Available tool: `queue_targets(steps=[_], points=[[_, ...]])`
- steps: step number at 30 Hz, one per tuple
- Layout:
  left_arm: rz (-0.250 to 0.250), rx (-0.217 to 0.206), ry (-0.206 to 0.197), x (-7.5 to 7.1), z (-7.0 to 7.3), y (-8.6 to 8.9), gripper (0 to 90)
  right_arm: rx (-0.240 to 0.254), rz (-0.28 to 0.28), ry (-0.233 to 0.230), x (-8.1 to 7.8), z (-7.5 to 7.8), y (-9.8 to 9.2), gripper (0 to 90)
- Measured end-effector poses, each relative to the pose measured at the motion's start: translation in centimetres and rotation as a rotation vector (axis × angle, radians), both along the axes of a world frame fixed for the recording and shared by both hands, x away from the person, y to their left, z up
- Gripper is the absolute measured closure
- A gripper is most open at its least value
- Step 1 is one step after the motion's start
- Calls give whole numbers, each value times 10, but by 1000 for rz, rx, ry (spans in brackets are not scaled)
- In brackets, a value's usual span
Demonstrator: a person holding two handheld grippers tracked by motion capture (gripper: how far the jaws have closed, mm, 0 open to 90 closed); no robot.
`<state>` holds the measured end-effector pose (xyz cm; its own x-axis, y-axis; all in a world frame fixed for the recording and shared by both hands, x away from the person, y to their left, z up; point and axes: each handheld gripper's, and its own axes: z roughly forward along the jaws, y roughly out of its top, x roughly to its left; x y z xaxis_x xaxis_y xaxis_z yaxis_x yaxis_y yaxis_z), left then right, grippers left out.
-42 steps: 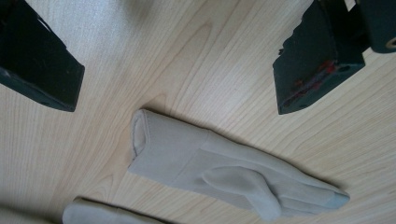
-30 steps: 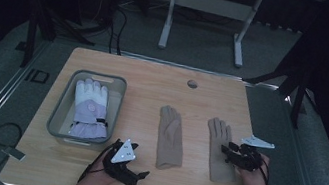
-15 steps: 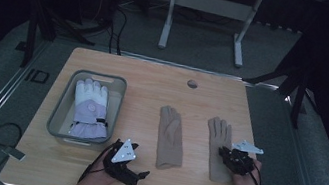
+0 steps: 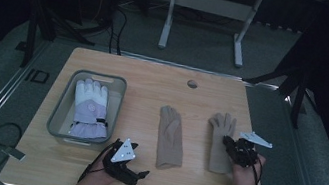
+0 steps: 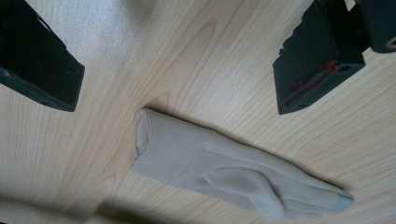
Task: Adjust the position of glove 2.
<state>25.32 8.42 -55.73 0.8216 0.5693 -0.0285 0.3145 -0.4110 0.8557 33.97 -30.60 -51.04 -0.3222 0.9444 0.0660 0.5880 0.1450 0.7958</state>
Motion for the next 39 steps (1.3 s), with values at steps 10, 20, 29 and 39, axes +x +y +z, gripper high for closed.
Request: queue_targets(steps=[10, 20, 29, 39], points=[[-1, 5, -2, 0, 0, 0, 19, 52, 10, -52, 7, 33, 34, 839], [1, 6, -4, 0, 1, 2, 20, 81, 75, -58, 9, 39, 83, 839], [1, 2, -9, 0, 2, 3, 19, 102, 136, -47, 9, 41, 125, 838], [4, -2, -11, -1, 4, 5, 19, 124, 164, -21, 5, 28, 149, 836]])
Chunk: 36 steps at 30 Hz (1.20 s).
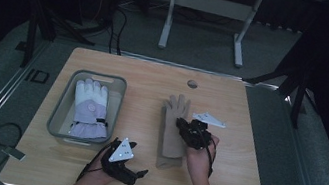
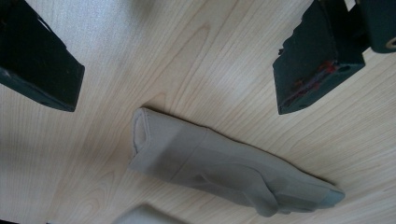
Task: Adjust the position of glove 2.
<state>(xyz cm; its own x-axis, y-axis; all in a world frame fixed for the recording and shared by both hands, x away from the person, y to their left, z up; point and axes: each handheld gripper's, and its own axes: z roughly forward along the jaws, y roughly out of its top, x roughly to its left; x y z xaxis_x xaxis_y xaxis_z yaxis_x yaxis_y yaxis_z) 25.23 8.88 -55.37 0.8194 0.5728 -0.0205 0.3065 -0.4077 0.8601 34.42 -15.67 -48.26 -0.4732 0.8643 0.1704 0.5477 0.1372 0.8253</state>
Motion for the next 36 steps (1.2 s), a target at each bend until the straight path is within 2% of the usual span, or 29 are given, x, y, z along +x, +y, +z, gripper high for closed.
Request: queue_targets(steps=[14, 19, 28, 31, 34, 36], points=[[-4, 0, 3, 0, -1, -1, 19, -53, 6, 80, 3, -40, 10, 830], [-5, 0, 7, 0, -1, -1, 19, -44, 3, 105, 6, -48, 9, 826], [-7, -10, 6, 0, 1, 0, 19, -81, 18, 124, 8, -61, 14, 794], [-7, -23, 12, -1, 1, -1, 19, -72, 33, 126, 8, -57, 11, 721], [-13, -38, 27, -1, 2, -2, 20, -67, 75, 106, 7, -50, 8, 573], [-16, -30, 22, -1, 3, -3, 20, -75, 123, 102, 8, -45, 4, 478]])
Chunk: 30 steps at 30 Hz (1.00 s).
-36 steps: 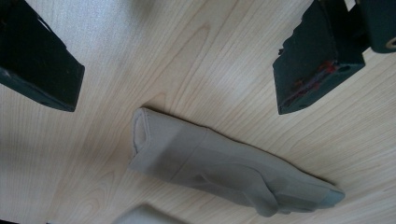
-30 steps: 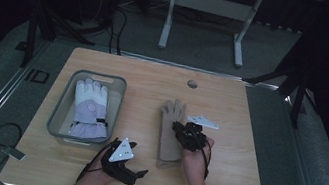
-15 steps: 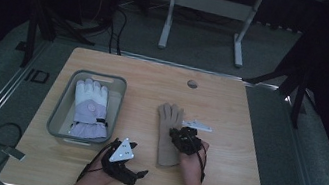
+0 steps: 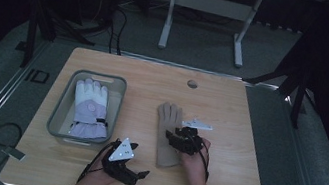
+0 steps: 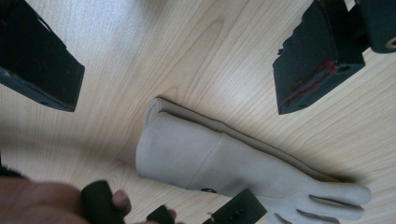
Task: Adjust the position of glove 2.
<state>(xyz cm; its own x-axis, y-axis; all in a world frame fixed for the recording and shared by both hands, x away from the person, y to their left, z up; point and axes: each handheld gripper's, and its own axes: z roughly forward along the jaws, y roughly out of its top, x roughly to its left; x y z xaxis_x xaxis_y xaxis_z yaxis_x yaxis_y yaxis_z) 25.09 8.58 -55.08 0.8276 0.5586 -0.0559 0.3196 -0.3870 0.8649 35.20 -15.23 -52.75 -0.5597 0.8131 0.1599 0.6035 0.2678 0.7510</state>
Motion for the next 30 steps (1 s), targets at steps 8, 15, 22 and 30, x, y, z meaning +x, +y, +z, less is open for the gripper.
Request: queue_targets(steps=[8, 15, 22, 30], points=[[-15, 6, 25, -1, 0, -5, 20, 17, 125, -10, -1, 9, -19, 218], [-37, 10, 95, 0, 3, -11, 20, 8, 200, -27, -1, 6, -31, 139], [-42, 66, 97, 2, 2, -18, 21, -29, 247, -107, 0, 9, -44, 141], [-78, 69, 86, 2, 2, -23, 22, 7, 252, -111, -4, 11, -53, 106]])
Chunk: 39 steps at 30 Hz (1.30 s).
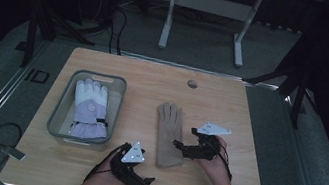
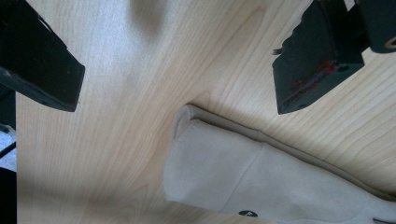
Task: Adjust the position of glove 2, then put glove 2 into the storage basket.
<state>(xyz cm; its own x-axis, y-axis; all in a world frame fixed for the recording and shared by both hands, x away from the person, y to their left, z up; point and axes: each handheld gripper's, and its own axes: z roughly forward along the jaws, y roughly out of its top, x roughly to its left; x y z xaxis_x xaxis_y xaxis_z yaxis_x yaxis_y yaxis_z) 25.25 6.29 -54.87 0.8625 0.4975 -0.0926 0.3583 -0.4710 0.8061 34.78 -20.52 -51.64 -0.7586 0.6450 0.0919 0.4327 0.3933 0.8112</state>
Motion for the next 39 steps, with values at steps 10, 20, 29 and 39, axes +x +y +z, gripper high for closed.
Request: queue_targets(steps=[10, 20, 29, 39], points=[[-58, -6, -22, 6, 7, -9, 66, -2, 4, 14, 11, 8, 2, 170], [-122, -6, -60, 21, 18, -32, 208, -11, -55, 60, 56, 12, 12, 252], [-163, 39, -47, 35, 15, -51, 312, 3, -81, 161, 91, -11, 25, 295], [-178, 97, -18, 39, 2, -55, 338, -63, -53, 213, 90, -31, 36, 364]])
